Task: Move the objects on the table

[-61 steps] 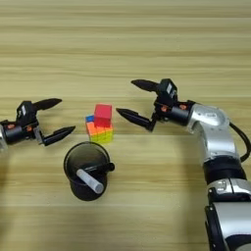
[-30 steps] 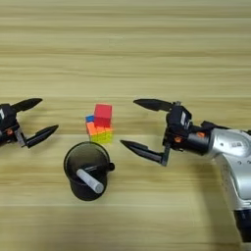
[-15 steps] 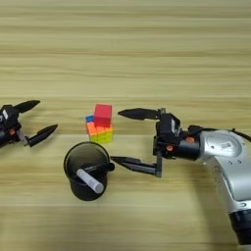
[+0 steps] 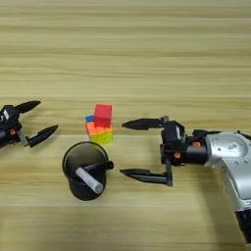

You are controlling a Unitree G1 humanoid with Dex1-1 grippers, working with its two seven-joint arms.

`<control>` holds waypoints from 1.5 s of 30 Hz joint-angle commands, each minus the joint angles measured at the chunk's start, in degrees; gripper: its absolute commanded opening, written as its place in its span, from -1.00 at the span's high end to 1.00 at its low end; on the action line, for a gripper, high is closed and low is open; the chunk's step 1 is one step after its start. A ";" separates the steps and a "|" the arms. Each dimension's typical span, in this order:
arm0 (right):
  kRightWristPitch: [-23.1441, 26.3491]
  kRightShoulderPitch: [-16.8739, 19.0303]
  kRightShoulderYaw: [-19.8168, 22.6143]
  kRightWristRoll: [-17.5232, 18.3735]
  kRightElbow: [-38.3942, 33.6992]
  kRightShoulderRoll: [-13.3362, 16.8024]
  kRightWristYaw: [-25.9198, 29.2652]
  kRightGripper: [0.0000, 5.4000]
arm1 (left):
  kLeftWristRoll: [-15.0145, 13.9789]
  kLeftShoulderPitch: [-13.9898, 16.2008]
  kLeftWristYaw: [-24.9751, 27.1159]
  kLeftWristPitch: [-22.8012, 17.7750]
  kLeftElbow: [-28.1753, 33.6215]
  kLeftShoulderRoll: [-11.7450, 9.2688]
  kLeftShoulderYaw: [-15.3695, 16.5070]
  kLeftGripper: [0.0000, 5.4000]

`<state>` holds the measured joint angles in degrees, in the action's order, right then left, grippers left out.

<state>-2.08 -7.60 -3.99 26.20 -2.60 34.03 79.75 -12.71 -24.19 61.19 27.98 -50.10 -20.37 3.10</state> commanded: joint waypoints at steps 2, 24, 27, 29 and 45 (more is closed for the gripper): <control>-1.52 0.39 -1.05 -1.23 -1.72 1.57 1.42 -0.99 | 0.46 -0.37 0.49 0.40 0.38 -0.60 -0.13 -1.00; -3.05 -5.64 -9.07 -3.92 2.97 -5.69 -0.19 -0.27 | 0.48 0.12 0.59 0.45 1.04 -0.36 -0.29 -1.00; -3.27 -6.35 -9.85 -3.92 3.72 -6.38 0.08 -0.11 | 0.52 0.14 0.54 0.49 1.10 -0.26 -0.34 -1.00; -3.37 -6.68 -10.23 -4.02 4.12 -6.59 0.25 -0.03 | 0.52 0.18 0.52 0.50 1.16 -0.22 -0.37 -1.00; -3.96 -7.67 -10.67 -4.33 6.13 -7.19 0.82 0.71 | 0.50 0.08 0.25 0.56 1.07 -0.05 -0.34 -1.00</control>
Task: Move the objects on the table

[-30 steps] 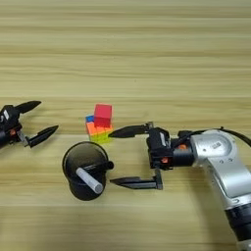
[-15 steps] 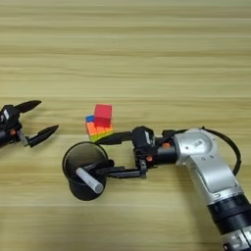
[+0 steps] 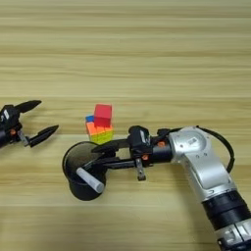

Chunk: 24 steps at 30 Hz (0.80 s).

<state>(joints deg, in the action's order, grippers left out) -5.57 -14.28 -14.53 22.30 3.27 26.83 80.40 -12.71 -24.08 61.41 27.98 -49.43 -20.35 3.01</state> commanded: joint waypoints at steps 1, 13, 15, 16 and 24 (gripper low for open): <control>-0.37 -1.09 -0.02 -0.34 0.26 0.05 0.23 0.71 | 0.49 -0.08 0.00 0.58 0.36 -0.06 -0.24 -1.00; 4.20 -3.85 7.34 8.81 -5.25 1.12 -0.64 0.71 | 0.71 -0.56 -0.23 0.66 0.04 0.10 -0.39 -1.00; 5.61 -4.48 9.62 10.94 -7.14 2.07 -1.09 0.71 | 0.76 -0.74 -0.22 0.69 -0.08 0.10 -0.43 -1.00; 6.21 -4.69 10.50 11.59 -7.71 2.47 -1.32 0.71 | 0.78 -0.81 -0.23 0.72 -0.15 0.11 -0.45 -1.00; 8.54 -4.41 16.61 15.26 -10.00 5.50 -1.65 0.71 | 0.89 -0.92 -0.42 0.85 -0.37 0.45 -0.58 -1.00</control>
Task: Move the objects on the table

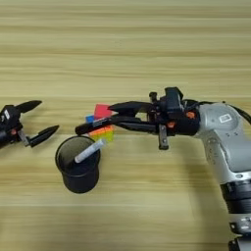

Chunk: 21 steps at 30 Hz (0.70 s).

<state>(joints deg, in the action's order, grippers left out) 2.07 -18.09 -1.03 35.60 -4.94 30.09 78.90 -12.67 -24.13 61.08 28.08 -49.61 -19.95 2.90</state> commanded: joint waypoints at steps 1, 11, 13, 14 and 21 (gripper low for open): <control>1.05 -0.19 3.84 2.25 -1.99 2.68 -0.11 0.71 | 0.86 -0.82 -0.10 0.75 -0.15 0.08 -0.47 -1.00; -3.53 11.74 11.34 -0.76 -2.83 5.24 -2.54 0.71 | 0.88 -0.68 0.10 0.69 -0.16 -0.38 -0.33 -1.00; -3.74 14.63 11.80 -1.12 -3.40 5.51 -2.68 0.71 | 0.86 -0.87 0.23 0.66 -0.34 -0.65 -0.23 -1.00; -3.75 15.97 11.52 -1.53 -3.20 5.41 -2.72 0.71 | 0.83 -1.03 0.31 0.65 -0.46 -0.80 -0.16 -1.00; -5.19 17.10 4.50 -7.09 5.67 2.10 -2.15 0.71 | 0.84 -1.54 0.55 0.82 -0.73 -0.96 -0.13 -1.00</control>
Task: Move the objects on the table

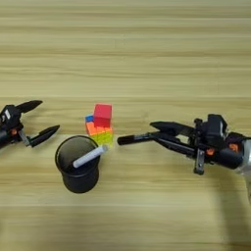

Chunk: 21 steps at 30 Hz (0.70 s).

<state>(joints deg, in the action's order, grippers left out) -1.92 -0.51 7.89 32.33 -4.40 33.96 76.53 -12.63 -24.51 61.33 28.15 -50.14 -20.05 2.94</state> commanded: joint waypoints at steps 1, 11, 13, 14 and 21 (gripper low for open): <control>-1.51 -0.80 -5.30 -4.52 6.41 -2.04 0.44 0.71 | 0.78 -1.12 0.32 0.78 -0.14 -0.88 -0.17 -1.00; -4.67 -4.10 -8.23 -7.88 19.23 -4.38 0.45 0.71 | 0.66 -0.66 0.15 0.68 0.43 -0.87 -0.19 -1.00; -4.91 -4.24 -8.14 -7.83 19.64 -4.47 0.38 0.61 | 0.63 -0.70 0.21 0.70 0.39 -0.88 -0.17 -1.00; -4.90 -4.24 -8.01 -7.55 19.50 -4.50 0.54 0.58 | 0.61 -0.71 0.22 0.71 0.38 -0.88 -0.16 -1.00; -3.35 -4.65 -5.67 -3.16 14.86 -4.65 1.41 0.27 | -0.58 -0.83 0.74 0.49 0.59 -0.60 0.56 -1.00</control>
<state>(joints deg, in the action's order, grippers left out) -5.75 -4.20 0.82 27.52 12.99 29.02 77.91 -12.83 -24.77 61.53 28.24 -50.10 -20.40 3.06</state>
